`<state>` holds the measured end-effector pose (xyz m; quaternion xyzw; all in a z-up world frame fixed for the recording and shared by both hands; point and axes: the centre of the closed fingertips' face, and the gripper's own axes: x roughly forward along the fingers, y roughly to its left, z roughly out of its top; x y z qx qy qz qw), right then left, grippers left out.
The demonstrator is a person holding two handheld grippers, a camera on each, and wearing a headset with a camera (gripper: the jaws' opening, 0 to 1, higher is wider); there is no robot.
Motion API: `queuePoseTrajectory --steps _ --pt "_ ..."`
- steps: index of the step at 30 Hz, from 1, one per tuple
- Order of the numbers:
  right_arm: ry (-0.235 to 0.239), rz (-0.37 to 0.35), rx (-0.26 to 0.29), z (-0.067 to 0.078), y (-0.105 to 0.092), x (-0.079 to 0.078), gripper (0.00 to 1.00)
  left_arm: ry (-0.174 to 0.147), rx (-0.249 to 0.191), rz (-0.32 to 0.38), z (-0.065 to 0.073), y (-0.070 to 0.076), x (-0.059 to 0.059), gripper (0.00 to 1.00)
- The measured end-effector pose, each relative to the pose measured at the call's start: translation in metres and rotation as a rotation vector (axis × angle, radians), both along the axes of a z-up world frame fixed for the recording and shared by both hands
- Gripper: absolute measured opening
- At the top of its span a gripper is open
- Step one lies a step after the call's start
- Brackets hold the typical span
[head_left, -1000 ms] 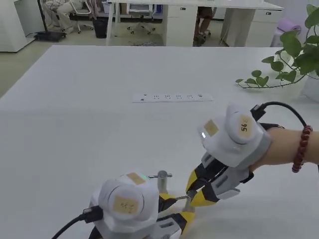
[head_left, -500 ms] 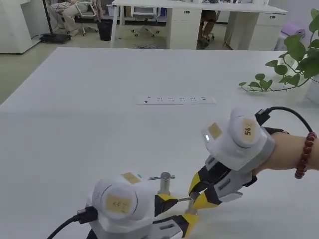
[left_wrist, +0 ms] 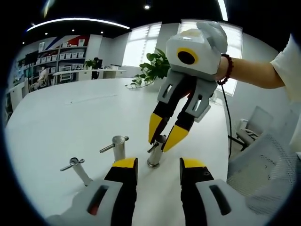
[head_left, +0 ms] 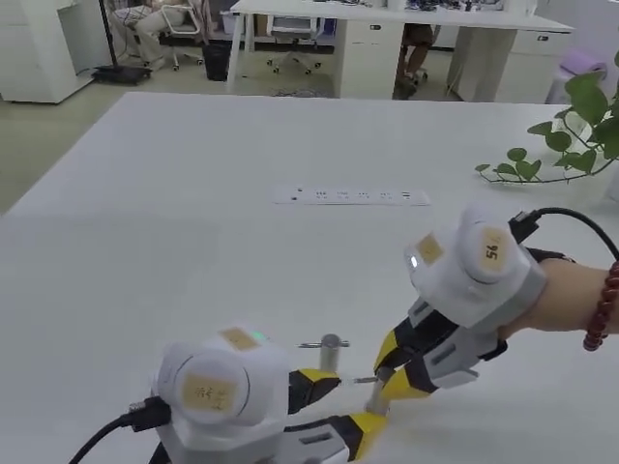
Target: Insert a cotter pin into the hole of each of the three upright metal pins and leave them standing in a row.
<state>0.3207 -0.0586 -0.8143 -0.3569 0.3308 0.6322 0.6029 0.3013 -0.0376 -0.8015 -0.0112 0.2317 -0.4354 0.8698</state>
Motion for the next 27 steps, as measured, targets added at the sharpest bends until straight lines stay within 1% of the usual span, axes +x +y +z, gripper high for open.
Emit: queuePoseTrajectory --steps 6,12,14,15,16,17,18,19,20,21,22,23,24,25,26,27 --pt "-0.013 -0.016 -0.013 0.002 -0.003 0.01 0.14 -0.013 0.003 0.025 0.008 0.018 0.0 0.38" --pt "-0.022 -0.041 -0.017 0.002 -0.006 0.021 0.14 -0.022 0.003 0.037 0.012 0.026 -0.002 0.42" --pt "-0.024 -0.064 -0.007 0.007 -0.008 0.028 0.14 -0.025 0.005 0.042 0.013 0.028 -0.003 0.43" --pt "-0.021 -0.065 0.001 0.008 -0.007 0.029 0.14 -0.028 0.004 0.046 0.014 0.03 -0.004 0.44" --pt "-0.009 -0.084 0.053 0.016 -0.001 0.03 0.02 -0.029 -0.001 0.048 0.015 0.03 -0.005 0.44" --pt "-0.002 -0.078 0.15 0.029 0.013 0.032 0.02 -0.029 -0.018 0.047 0.017 0.03 -0.006 0.44" --pt "0.023 -0.122 0.123 0.03 0.009 0.033 0.02 -0.018 -0.06 0.056 0.022 0.025 -0.008 0.45" --pt "-0.081 -0.066 0.095 0.036 0.005 0.047 0.02 -0.038 -0.036 0.046 0.024 0.026 -0.009 0.46" --pt "-0.04 -0.113 0.131 0.04 0.011 0.047 0.02 -0.13 -0.02 0.047 0.032 0.026 -0.003 0.48" --pt "-0.021 -0.12 0.141 0.042 0.014 0.043 0.02 -0.087 -0.048 0.03 0.032 0.021 -0.011 0.48" --pt "-0.059 -0.035 0.122 0.042 0.013 0.042 0.02 -0.053 -0.055 0.004 0.035 0.02 -0.016 0.48" --pt "-0.082 -0.057 0.093 0.04 0.006 0.047 0.03 -0.116 -0.05 0.021 0.042 0.024 -0.011 0.5" --pt "-0.041 -0.082 0.101 0.038 0.006 0.045 0.04 -0.164 -0.028 0.035 0.046 0.029 -0.007 0.51" --pt "0.017 -0.129 0.109 0.035 0.004 0.041 0.06 -0.13 -0.034 0.029 0.043 0.029 -0.01 0.51" --pt "-0.012 -0.14 0.107 0.034 0.002 0.047 0.08 -0.116 -0.033 0.035 0.04 0.032 -0.009 0.51" --pt "-0.022 -0.129 0.077 0.03 -0.003 0.049 0.08 -0.113 -0.024 0.033 0.038 0.033 -0.009 0.52"
